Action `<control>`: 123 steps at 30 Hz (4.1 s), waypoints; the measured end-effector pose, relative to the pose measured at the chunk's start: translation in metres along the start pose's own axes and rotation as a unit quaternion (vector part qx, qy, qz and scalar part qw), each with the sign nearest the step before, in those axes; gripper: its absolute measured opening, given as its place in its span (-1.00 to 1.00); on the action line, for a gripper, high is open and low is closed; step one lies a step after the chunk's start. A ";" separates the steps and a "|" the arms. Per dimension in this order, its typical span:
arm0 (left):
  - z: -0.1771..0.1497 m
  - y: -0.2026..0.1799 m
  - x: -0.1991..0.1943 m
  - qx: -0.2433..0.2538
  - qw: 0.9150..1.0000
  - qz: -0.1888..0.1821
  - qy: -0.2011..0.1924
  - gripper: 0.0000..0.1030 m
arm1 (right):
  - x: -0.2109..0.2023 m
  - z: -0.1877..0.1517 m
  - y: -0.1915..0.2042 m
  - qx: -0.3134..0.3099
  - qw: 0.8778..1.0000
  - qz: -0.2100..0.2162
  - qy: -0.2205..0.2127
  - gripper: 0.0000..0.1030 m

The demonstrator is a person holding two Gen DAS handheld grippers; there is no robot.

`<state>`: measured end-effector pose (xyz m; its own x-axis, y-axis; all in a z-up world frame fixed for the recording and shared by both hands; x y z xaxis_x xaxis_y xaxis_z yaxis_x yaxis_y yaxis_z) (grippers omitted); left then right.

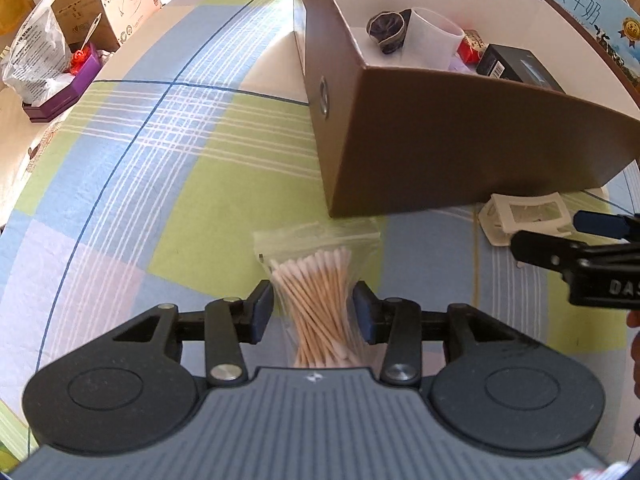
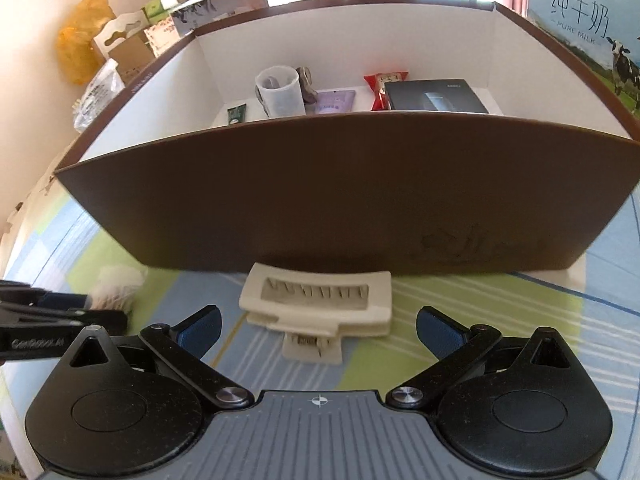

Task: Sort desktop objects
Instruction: 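Grasp the cotton swab bag with the left tool while the right tool grasps the cream clip, then lift and carry the cotton swab bag and cream clip over the box with both tools, then open both tools to drop the cotton swab bag and clip into the box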

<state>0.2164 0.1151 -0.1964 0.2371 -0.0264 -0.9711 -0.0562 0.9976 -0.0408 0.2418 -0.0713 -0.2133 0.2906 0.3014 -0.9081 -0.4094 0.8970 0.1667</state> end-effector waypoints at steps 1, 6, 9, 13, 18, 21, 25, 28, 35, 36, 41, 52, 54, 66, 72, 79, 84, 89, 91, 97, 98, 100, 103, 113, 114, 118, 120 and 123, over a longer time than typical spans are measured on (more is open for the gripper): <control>0.000 0.001 0.001 0.000 1.000 -0.001 0.000 -0.27 | 0.002 0.001 0.001 0.000 1.000 -0.003 -0.001 0.96; 0.002 0.004 0.002 0.000 1.000 -0.002 0.002 -0.27 | 0.010 0.007 0.004 -0.012 1.000 -0.022 -0.005 0.95; 0.002 0.004 0.003 0.003 1.000 -0.004 0.002 -0.27 | 0.010 0.008 0.006 -0.029 0.999 -0.029 -0.007 0.65; 0.002 0.004 0.003 0.006 1.000 -0.005 0.001 -0.27 | 0.008 0.004 0.006 -0.038 0.999 -0.028 -0.004 0.65; -0.001 0.000 0.003 0.016 1.000 -0.010 -0.002 -0.28 | -0.001 -0.013 -0.002 -0.042 0.999 -0.017 0.008 0.65; -0.006 -0.008 0.002 0.035 0.999 -0.019 -0.001 -0.36 | -0.007 -0.026 -0.006 -0.046 0.999 -0.013 0.014 0.65; -0.017 -0.026 -0.001 0.063 0.997 -0.041 0.004 -0.40 | -0.020 -0.046 -0.017 -0.042 0.999 -0.015 0.020 0.65; -0.027 -0.044 -0.003 0.079 0.995 -0.065 0.013 -0.40 | -0.028 -0.060 -0.025 -0.035 0.999 -0.022 0.022 0.65; -0.034 -0.071 -0.003 0.113 0.991 -0.070 0.016 -0.26 | -0.037 -0.074 -0.037 -0.002 0.999 -0.034 0.024 0.70; -0.033 -0.073 -0.002 0.114 0.991 -0.069 0.016 -0.26 | -0.037 -0.074 -0.038 0.002 0.999 -0.037 0.023 0.78; -0.032 -0.077 -0.002 0.119 0.991 -0.063 0.015 -0.25 | -0.038 -0.073 -0.034 0.005 0.999 -0.046 0.016 0.85; -0.038 -0.079 -0.007 0.136 0.988 -0.063 0.018 -0.48 | -0.041 -0.074 -0.030 -0.010 0.999 -0.048 0.023 0.64; -0.039 -0.080 -0.010 0.138 0.988 -0.064 0.016 -0.49 | -0.043 -0.073 -0.031 -0.008 0.999 -0.042 0.022 0.64; -0.034 -0.079 -0.058 0.135 0.984 -0.111 -0.022 -0.51 | -0.081 -0.056 -0.032 0.035 0.999 0.027 -0.007 0.64; -0.021 -0.080 -0.087 0.130 0.981 -0.133 -0.054 -0.51 | -0.103 -0.036 -0.025 0.022 0.998 0.042 -0.037 0.64; 0.013 -0.078 -0.119 0.116 0.977 -0.147 -0.102 -0.51 | -0.131 0.001 -0.017 0.002 0.995 0.049 -0.085 0.64; 0.047 -0.074 -0.129 0.109 0.975 -0.140 -0.130 -0.51 | -0.141 0.038 -0.020 -0.004 0.993 0.043 -0.113 0.64; 0.085 -0.069 -0.126 0.100 0.977 -0.125 -0.141 -0.51 | -0.134 0.077 -0.030 -0.005 0.992 0.027 -0.126 0.64; 0.101 -0.067 -0.121 0.096 0.979 -0.114 -0.139 -0.51 | -0.129 0.092 -0.036 -0.005 0.991 0.020 -0.130 0.64; 0.150 -0.056 -0.099 0.083 0.984 -0.086 -0.133 -0.51 | -0.105 0.134 -0.051 -0.008 0.992 0.000 -0.129 0.64; 0.158 -0.055 -0.095 0.080 0.984 -0.084 -0.132 -0.51 | -0.100 0.140 -0.054 -0.008 0.992 -0.003 -0.127 0.64; 0.171 -0.052 -0.087 0.074 0.986 -0.079 -0.126 -0.51 | -0.092 0.149 -0.060 -0.005 0.993 -0.010 -0.121 0.64; 0.188 -0.049 -0.073 0.067 0.988 -0.074 -0.117 -0.51 | -0.081 0.161 -0.068 -0.003 0.993 -0.015 -0.118 0.64; 0.229 -0.049 -0.034 0.058 0.993 -0.049 -0.092 -0.51 | -0.045 0.190 -0.081 -0.028 0.995 -0.036 -0.090 0.64; 0.232 -0.050 -0.030 0.058 0.993 -0.046 -0.089 -0.51 | -0.042 0.191 -0.082 -0.028 0.995 -0.036 -0.088 0.64; 0.240 -0.052 -0.017 0.060 0.995 -0.039 -0.076 -0.51 | -0.035 0.197 -0.088 -0.030 0.996 -0.035 -0.082 0.64; 0.242 -0.052 -0.011 0.062 0.995 -0.035 -0.071 -0.51 | -0.032 0.199 -0.091 -0.032 0.996 -0.036 -0.079 0.64; 0.246 -0.052 -0.005 0.063 0.995 -0.032 -0.065 -0.50 | -0.028 0.201 -0.094 -0.035 0.996 -0.036 -0.074 0.64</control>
<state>0.4567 0.0794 -0.1318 0.3611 -0.0889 -0.9283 0.0837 0.9945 -0.0627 0.4462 -0.0984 -0.1266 0.4435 0.2851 -0.8497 -0.4410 0.8948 0.0701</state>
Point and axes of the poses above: each gripper's, at about its wrist camera, not at the fingertips, and x roughly the way its jaws point, y to its left, z to its top, the point moved 6 cm from there along x, roughly the way its jaws point, and after that the axes turned 11 degrees about y, right-handed, at the moved point
